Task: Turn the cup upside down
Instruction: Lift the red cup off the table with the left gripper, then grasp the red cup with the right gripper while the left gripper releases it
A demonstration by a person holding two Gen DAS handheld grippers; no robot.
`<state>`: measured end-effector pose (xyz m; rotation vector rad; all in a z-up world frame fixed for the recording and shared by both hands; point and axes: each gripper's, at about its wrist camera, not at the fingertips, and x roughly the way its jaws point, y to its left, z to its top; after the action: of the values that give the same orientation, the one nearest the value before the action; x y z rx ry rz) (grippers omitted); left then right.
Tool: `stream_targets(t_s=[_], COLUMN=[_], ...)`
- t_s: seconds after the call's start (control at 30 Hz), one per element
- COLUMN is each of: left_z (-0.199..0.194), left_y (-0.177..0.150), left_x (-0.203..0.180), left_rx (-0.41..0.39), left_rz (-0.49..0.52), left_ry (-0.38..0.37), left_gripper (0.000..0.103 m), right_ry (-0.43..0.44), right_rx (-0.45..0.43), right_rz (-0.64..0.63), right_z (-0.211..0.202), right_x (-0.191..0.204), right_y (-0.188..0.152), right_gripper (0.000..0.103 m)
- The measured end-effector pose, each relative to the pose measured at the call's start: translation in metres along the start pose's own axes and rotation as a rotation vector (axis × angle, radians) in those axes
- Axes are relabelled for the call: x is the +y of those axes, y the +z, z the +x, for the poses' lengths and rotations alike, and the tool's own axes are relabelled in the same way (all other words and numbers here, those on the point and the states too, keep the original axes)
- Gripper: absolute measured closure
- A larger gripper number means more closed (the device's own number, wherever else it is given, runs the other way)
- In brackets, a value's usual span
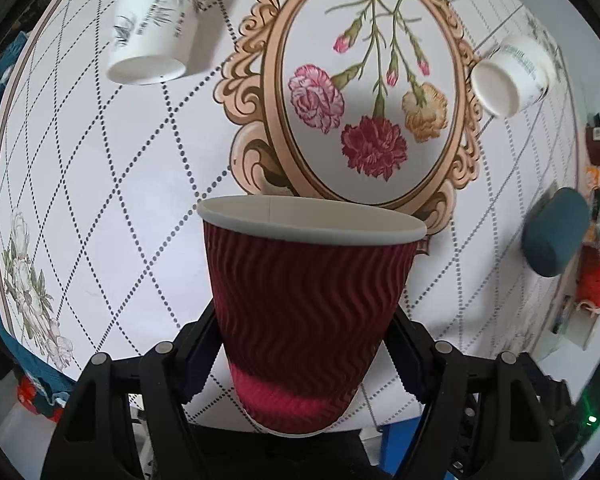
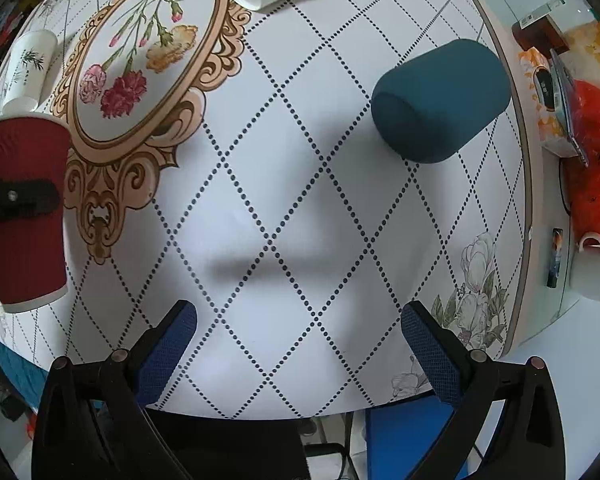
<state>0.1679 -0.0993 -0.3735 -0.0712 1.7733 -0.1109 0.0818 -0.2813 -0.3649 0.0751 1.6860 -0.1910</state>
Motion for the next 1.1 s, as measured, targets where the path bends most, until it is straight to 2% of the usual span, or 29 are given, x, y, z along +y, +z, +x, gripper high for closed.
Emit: stream_targets(t_s=[0.17, 0.57, 0.6, 0.73, 0.9, 1.1], left_z=[0.017, 0.027, 0.024, 0.023, 0.024, 0.010], left_y=[0.002, 0.007, 0.013, 0.015, 0.017, 0.019], left_x=[-0.010, -0.021, -0.021, -0.019, -0.021, -0.019], left_rx=[0.011, 0.021, 0.022, 0.017, 0.006, -0.012], left_rz=[0.023, 0.075, 0.076, 0.084, 0.089, 0.079], left_ry=[0.029, 0.049, 0.046, 0.055, 0.063, 0.035], left_gripper=[0.029, 0.028, 0.027, 0.012, 0.011, 0.011], right_ry=[0.000, -0.003, -0.003, -0.003, -0.003, 0.000], right_rx=[0.003, 0.017, 0.017, 0.012, 0.004, -0.009], right_rz=[0.018, 0.051, 0.052, 0.053, 0.054, 0.050], right_z=[0.004, 0.016, 0.016, 0.014, 0.005, -0.003], right_x=[-0.008, -0.023, -0.023, -0.026, -0.023, -0.023], right_y=[-0.003, 0.007, 0.007, 0.009, 0.013, 0.019], right_gripper=[0.000, 0.000, 0.000, 0.000, 0.000, 0.000])
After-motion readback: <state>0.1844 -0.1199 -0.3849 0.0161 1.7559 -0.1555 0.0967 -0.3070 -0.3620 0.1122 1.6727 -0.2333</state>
